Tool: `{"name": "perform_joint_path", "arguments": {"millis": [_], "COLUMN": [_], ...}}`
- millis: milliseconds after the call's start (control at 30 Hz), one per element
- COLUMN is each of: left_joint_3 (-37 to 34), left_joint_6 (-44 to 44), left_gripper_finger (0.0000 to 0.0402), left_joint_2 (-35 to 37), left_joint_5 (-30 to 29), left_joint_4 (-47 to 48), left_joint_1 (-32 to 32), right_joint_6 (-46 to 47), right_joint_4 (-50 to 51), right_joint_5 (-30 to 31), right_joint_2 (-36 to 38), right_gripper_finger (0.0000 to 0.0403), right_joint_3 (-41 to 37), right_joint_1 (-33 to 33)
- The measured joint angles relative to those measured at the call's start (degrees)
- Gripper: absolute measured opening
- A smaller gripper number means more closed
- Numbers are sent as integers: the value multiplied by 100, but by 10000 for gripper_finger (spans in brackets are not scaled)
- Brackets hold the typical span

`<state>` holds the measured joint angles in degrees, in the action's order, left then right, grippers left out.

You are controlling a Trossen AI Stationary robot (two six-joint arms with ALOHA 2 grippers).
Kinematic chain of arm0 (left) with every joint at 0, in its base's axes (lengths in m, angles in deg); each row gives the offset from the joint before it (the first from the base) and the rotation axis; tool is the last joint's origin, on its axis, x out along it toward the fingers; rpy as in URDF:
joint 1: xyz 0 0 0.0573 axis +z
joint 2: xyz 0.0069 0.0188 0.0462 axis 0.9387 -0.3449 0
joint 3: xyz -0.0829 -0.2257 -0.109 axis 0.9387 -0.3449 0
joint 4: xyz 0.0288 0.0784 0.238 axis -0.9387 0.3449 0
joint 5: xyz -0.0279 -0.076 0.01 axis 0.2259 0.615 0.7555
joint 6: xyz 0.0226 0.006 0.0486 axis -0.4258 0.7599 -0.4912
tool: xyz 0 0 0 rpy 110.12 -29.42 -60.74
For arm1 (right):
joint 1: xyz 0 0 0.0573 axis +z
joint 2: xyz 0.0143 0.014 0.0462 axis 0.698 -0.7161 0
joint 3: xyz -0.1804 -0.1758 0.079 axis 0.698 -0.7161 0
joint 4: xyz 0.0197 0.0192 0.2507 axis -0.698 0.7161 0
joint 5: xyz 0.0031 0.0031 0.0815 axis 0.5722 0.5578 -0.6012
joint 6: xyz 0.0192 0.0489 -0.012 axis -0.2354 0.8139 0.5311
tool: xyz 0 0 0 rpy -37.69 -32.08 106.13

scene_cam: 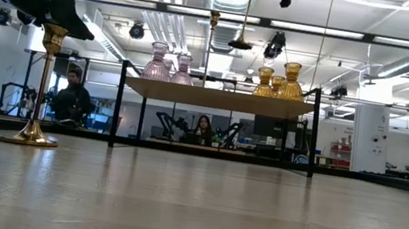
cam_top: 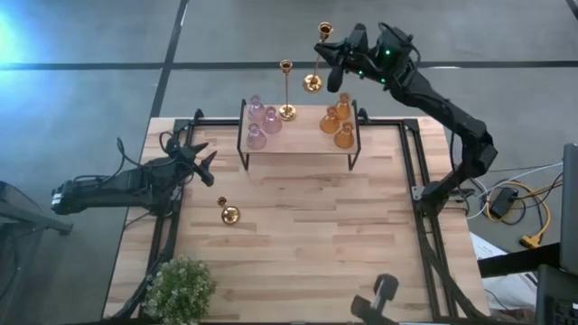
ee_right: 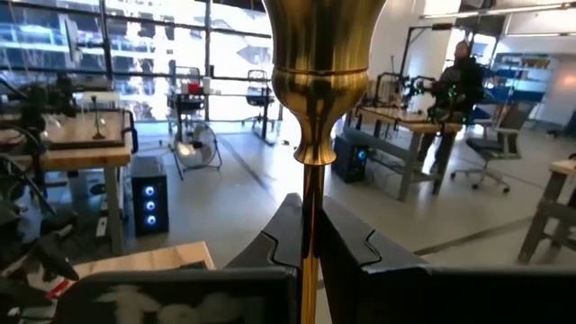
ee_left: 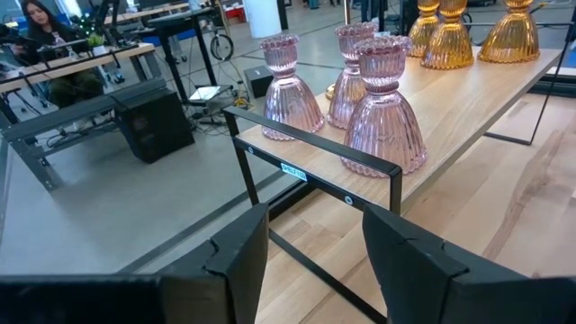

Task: Pick & Place candle stick holders
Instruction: Put the bottom golden metal candle holder on the shelf

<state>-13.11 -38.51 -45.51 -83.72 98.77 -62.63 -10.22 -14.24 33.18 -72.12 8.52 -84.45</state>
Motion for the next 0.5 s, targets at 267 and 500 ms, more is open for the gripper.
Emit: {"name": "perform_joint_path", "arguments": {"millis": [267,500], "left_joint_3": [0,0], "left_joint_6": [0,-2], "left_gripper_finger": [186,187], "left_joint_2": [0,-2], "left_joint_5": [0,-1], "left_joint_4": [1,0], "left_joint_1": [1,0], "right_joint_6": [211,384], "right_joint_4": [-693,-1400], "right_joint_5": [-169,-421], "right_joint_2": [-22,-20], "right_gripper_finger": [11,11], "right_joint_3": [-931,-1661], "right_joint_1": [-247,-316]}}
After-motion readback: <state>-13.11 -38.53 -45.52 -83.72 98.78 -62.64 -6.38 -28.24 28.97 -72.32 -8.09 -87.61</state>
